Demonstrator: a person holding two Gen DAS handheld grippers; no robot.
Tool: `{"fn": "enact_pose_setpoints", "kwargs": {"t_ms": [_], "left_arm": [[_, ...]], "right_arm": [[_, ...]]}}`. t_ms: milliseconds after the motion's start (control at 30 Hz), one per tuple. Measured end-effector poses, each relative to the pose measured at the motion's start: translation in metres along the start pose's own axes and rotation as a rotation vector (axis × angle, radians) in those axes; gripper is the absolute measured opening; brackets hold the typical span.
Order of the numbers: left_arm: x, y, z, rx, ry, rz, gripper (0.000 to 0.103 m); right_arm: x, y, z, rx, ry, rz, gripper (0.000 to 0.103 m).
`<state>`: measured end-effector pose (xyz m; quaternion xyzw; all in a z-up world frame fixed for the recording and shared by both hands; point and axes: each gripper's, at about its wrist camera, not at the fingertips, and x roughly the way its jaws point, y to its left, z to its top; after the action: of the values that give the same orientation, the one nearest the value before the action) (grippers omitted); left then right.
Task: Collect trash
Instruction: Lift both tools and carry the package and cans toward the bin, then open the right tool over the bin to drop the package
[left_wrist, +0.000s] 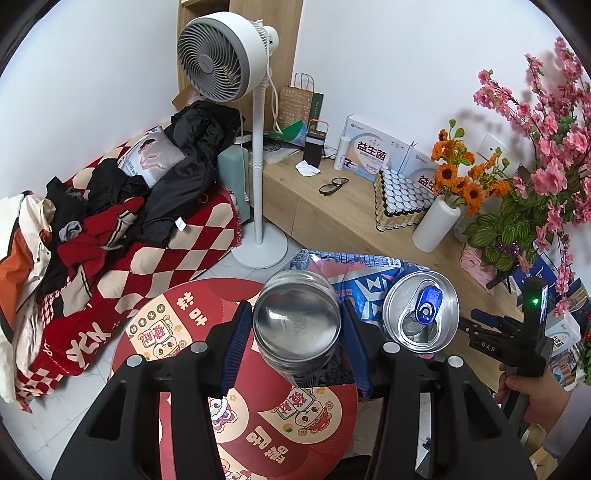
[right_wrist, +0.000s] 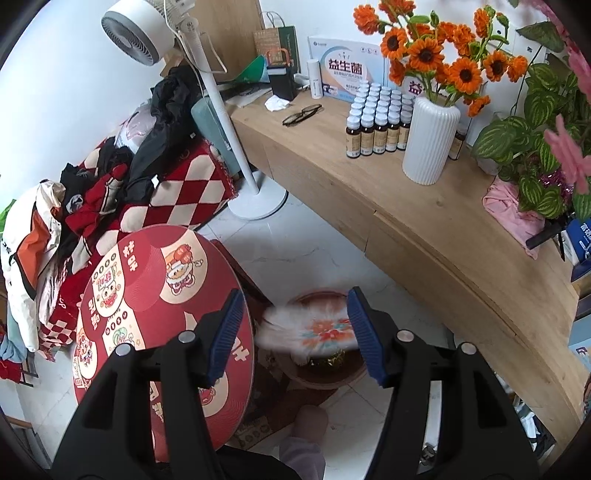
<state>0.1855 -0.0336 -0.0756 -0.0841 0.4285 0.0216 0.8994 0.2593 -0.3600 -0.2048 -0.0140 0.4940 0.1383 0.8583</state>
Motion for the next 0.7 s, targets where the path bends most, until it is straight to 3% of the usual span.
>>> {"fn": "enact_pose_setpoints", "kwargs": {"t_ms": [300, 700], "left_arm": [[0.004, -0.026, 0.004, 0.044, -0.005, -0.045, 0.047], [0.022, -0.083, 0.009, 0.148, 0.006, -0.142, 0.048]], "right_arm": [[-0.049, 0.005, 0.014, -0.055, -0.122, -0.027, 0.095], [-0.115, -0.008, 0.01, -0.038, -0.209, -0.082, 0.097]]}}
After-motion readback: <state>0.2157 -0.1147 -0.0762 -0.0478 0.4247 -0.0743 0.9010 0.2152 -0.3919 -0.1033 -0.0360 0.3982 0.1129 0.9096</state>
